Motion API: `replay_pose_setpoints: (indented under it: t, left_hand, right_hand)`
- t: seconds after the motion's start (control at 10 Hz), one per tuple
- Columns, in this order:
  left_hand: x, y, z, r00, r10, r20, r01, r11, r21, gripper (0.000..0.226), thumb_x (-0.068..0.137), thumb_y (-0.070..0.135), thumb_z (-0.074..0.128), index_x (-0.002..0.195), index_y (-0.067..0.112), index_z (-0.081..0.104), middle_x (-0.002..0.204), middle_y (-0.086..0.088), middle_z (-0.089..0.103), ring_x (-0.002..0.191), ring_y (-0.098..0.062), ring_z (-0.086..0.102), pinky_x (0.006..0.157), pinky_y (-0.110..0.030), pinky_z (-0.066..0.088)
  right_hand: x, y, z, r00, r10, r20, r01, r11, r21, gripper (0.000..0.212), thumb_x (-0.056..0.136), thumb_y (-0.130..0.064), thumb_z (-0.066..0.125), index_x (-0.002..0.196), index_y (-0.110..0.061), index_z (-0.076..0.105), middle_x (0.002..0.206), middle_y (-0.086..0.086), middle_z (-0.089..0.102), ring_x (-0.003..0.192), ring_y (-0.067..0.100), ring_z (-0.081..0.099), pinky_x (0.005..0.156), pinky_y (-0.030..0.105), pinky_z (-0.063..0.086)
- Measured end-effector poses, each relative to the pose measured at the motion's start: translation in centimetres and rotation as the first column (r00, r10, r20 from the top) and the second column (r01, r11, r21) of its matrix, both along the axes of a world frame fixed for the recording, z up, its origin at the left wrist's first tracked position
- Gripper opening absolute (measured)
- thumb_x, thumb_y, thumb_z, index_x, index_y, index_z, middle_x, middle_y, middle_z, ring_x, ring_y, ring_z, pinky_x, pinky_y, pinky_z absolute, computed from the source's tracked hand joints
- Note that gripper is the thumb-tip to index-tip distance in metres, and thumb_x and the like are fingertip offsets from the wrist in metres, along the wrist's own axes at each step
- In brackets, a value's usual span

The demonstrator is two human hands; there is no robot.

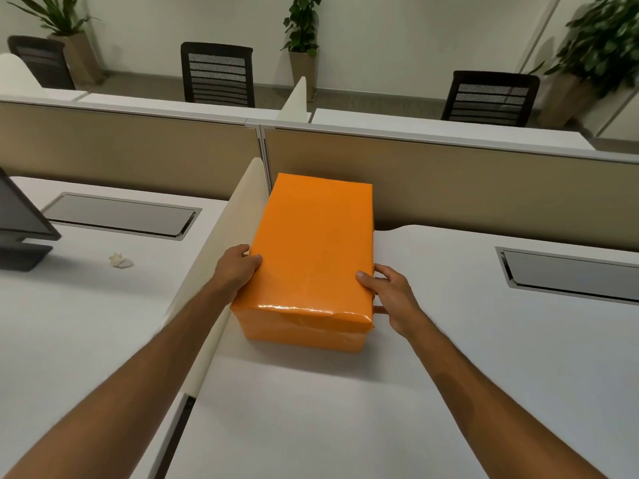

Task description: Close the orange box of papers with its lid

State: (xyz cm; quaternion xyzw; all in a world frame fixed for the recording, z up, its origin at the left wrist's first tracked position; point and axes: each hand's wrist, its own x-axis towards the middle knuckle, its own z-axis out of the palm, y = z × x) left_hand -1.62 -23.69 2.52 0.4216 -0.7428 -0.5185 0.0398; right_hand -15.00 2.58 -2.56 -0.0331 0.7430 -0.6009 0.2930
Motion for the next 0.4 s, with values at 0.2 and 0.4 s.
replay_pose_setpoints:
  t: [0.2,0.4]
  left_hand:
    - [1.0,3.1,1.0,0.992,-0.119,0.042,0.127,0.932,-0.340,0.045,0.094,0.021,0.054,0.134,0.001,0.048,0.136,-0.022,0.054,0.118,-0.039,0.053,0.085,-0.038,0.039]
    - [2.3,8.3,1.6,0.964,-0.257,0.062,0.249,0.807,-0.536,0.060,0.094,0.025,0.059,0.146,0.002,0.040,0.151,-0.023,0.038,0.142,-0.037,0.030,0.114,-0.048,0.028]
  right_hand:
    - [0.5,1.3,1.5,0.992,-0.006,-0.128,0.020,0.994,0.111,0.059,0.091,-0.042,0.064,0.143,-0.021,0.045,0.139,0.007,0.056,0.122,0.029,0.056,0.101,0.051,0.048]
    - [1.3,5.1,3.4,0.967,0.037,-0.253,0.010,0.983,0.183,0.051,0.091,-0.038,0.065,0.137,-0.020,0.052,0.135,0.007,0.059,0.119,0.024,0.057,0.099,0.043,0.050]
